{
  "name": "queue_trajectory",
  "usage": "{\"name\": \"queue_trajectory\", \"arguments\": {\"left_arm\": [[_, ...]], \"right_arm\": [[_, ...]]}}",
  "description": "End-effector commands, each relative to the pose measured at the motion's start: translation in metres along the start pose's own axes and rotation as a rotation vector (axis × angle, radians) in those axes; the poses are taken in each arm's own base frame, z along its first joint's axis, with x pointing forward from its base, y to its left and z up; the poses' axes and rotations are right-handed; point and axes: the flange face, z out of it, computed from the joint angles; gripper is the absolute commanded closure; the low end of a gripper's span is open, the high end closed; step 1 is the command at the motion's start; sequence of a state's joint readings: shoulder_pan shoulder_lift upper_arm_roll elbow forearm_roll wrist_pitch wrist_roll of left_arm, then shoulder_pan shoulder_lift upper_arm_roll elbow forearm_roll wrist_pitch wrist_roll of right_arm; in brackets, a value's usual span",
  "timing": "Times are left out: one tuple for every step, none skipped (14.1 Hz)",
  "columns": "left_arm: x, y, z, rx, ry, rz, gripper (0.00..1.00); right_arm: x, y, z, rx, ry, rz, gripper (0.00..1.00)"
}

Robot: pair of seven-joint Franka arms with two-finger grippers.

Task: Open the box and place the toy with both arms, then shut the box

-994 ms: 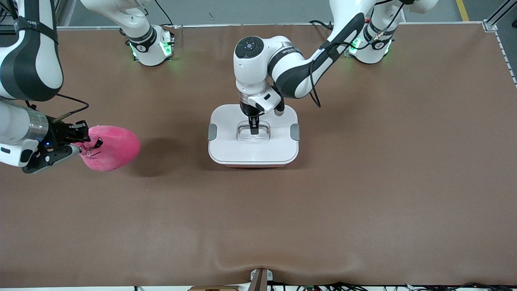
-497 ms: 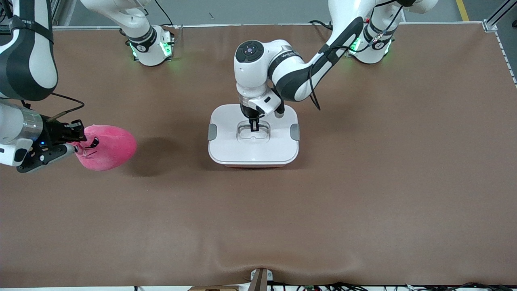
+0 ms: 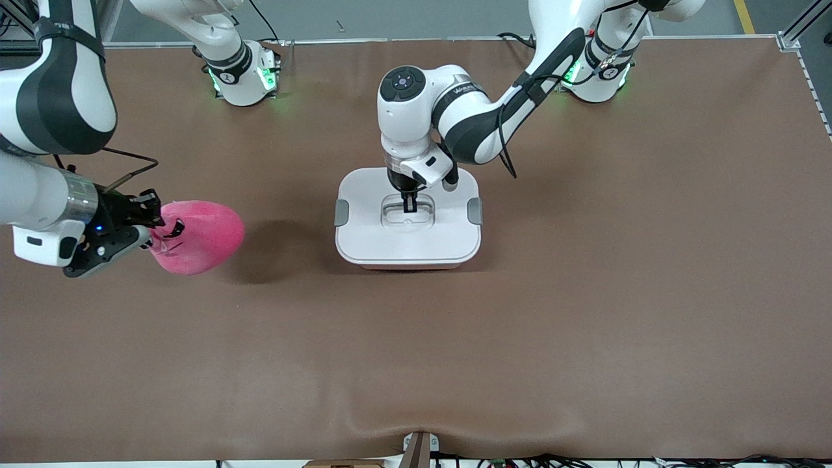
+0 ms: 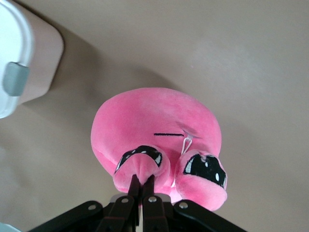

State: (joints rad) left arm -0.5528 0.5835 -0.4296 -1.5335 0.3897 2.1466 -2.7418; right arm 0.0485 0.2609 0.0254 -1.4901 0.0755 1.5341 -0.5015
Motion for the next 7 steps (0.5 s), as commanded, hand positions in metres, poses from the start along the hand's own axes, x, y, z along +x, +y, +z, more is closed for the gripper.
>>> {"name": "queue_trajectory", "arguments": {"left_arm": [[-0.003,0.005,-0.013,-0.043,-0.012,-0.094,1.00],[-0.001,0.006,-0.022,-0.044,-0.014,-0.103,1.00],[0.002,0.009,-0.034,-0.050,-0.016,-0.116,1.00],[0.003,0.009,-0.042,-0.046,-0.014,-0.124,1.00],[0.005,0.010,-0.053,-0.047,-0.019,-0.133,1.00],[0.007,0.009,-0.065,-0.041,-0.024,-0.146,1.00],[0.010,0.008,-0.077,-0.031,-0.019,-0.157,1.00]], "right_arm": [[-0.001,-0.011,-0.010,0.026,0.019,-0.026,1.00],[0.001,-0.016,-0.010,0.024,0.019,-0.043,1.00],[0.003,-0.022,-0.010,0.026,0.015,-0.056,1.00],[0.005,-0.031,-0.009,0.028,0.001,-0.072,1.00],[0.008,-0.040,-0.009,0.029,-0.007,-0.088,1.00],[0.011,-0.048,-0.013,0.021,-0.004,-0.114,1.00],[0.014,-0.055,-0.022,0.010,0.014,-0.201,1.00]]}}
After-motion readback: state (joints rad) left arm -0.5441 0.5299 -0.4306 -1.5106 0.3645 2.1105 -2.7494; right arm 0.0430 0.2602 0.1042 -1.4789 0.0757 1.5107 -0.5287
